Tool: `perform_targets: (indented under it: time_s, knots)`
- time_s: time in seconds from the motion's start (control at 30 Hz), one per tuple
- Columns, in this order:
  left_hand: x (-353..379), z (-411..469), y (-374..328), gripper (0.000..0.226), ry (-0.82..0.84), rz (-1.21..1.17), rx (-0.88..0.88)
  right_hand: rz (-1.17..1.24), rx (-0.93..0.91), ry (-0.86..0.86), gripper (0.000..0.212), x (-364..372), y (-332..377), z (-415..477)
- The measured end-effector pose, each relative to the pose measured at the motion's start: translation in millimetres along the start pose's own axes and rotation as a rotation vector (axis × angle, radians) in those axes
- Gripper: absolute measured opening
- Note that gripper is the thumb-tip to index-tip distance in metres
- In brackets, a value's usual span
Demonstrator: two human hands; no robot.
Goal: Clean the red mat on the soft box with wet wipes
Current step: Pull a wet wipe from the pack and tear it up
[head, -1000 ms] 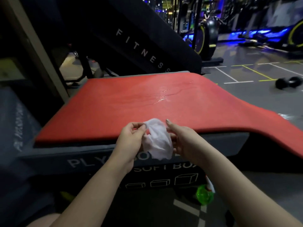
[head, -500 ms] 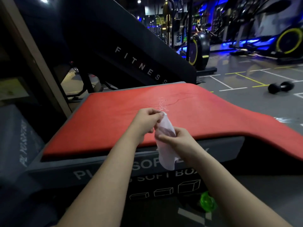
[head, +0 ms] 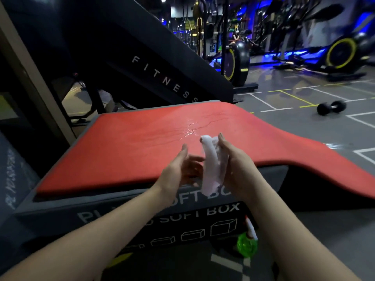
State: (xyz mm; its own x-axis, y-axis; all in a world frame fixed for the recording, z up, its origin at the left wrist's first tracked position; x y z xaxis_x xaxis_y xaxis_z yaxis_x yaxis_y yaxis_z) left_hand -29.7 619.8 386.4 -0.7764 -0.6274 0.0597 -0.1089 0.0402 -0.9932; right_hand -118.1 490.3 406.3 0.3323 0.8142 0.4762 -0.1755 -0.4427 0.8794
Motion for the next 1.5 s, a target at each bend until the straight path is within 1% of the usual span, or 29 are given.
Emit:
perform_targets:
  time_s: [0.07,0.13,0.2,0.27,0.33,0.4,0.53,0.6,0.67,0.77,0.83,0.9,0.97,1.0,1.07,1.17,1.23,1.3,1.37,1.4,1.47,1.5]
  knots:
    - [-18.9,-15.8,-1.3,0.059,-0.005,0.022,-0.016,-0.068,-0.021,0.076,0.043,1.2,1.0,-3.6]
    - [-38.7,-25.0,-9.4,0.055,-0.011,0.110,0.022,-0.107,-0.018,0.119,0.045,8.0,-5.7,-6.2]
    - [-51.1,-29.1,-20.5,0.051,0.017,0.230,0.065,-0.137,-0.003,0.122,0.046,16.7,-17.1,-6.1]
    - [-53.2,-30.9,-28.6,0.049,0.080,0.275,0.065,-0.189,-0.009,0.134,0.041,27.3,-25.4,-5.3]
    - [-51.5,-32.5,-34.5,0.039,0.119,0.228,0.045,-0.188,-0.006,0.150,0.037,33.8,-29.6,-3.6]
    - [-56.2,-32.5,-34.9,0.021,0.073,0.134,0.031,-0.168,0.007,0.132,0.040,35.4,-31.3,1.1]
    - [-70.2,-36.7,-23.3,0.013,-0.017,0.053,0.066,-0.183,0.034,0.114,0.043,35.8,-37.4,7.3]
    - [-73.2,-39.6,-18.3,0.015,-0.037,-0.001,0.062,-0.200,0.003,0.104,0.040,37.2,-40.5,7.6]
    - [-74.9,-43.6,-15.5,0.023,-0.028,-0.029,0.021,-0.189,-0.035,0.089,0.039,39.8,-41.7,5.6]
    - [-75.4,-51.0,-12.4,0.036,0.029,0.033,-0.017,-0.158,-0.060,0.095,0.042,38.6,-41.1,4.0]
    - [-74.6,-54.2,-12.9,0.041,0.042,0.076,-0.040,-0.175,-0.060,0.148,0.044,37.7,-37.2,1.8]
    - [-73.8,-55.0,-14.4,0.040,0.067,0.114,-0.079,-0.218,-0.059,0.192,0.043,35.9,-33.6,1.1]
    - [-75.6,-52.4,-13.6,0.031,0.053,0.192,-0.091,-0.238,-0.057,0.195,0.046,30.0,-33.1,4.0]
    - [-77.5,-50.9,-12.8,0.027,0.029,0.208,-0.078,-0.236,-0.046,0.176,0.053,27.0,-33.4,6.7]
    - [-80.7,-48.0,-12.1,0.020,-0.030,0.148,-0.023,-0.191,-0.003,0.053,0.067,20.8,-35.8,12.7]
    - [-85.6,-43.7,-14.6,0.016,-0.092,0.022,0.095,-0.146,0.064,-0.147,0.066,14.6,-43.1,16.8]
    - [-88.8,-41.0,-15.7,0.021,-0.143,0.041,0.180,-0.187,0.115,-0.174,0.063,12.7,-49.8,18.6]
    - [-90.5,-40.4,-16.6,0.023,-0.183,0.064,0.229,-0.225,0.138,-0.155,0.052,12.7,-52.2,19.4]
    - [-92.5,-41.2,-16.8,0.018,-0.199,0.087,0.236,-0.335,0.088,-0.165,0.040,13.9,-51.9,18.9]
    - [-93.1,-41.9,-17.1,0.014,-0.197,0.110,0.242,-0.459,0.034,-0.184,0.037,15.8,-51.0,18.6]
    - [-92.7,-42.6,-18.9,0.010,-0.179,0.161,0.263,-0.750,-0.125,-0.238,0.033,19.6,-48.2,16.4]
    - [-91.7,-42.7,-19.6,0.008,-0.171,0.167,0.272,-0.807,-0.200,-0.239,0.031,23.5,-46.4,14.1]
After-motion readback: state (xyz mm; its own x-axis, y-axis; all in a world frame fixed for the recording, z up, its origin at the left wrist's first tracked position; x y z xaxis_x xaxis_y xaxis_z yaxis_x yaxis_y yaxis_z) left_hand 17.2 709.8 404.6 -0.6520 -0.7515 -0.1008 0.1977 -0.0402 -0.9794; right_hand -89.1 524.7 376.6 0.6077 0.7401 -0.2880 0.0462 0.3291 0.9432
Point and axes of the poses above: each hand's wrist, its own z-axis towards the middle knuckle, its own x-axis out of the palm, y = z × x, the point moved 2 cm from there along z, towards the middle knuckle, and after that the axes turned 3 degrees about -x, right-handed, at the moved point
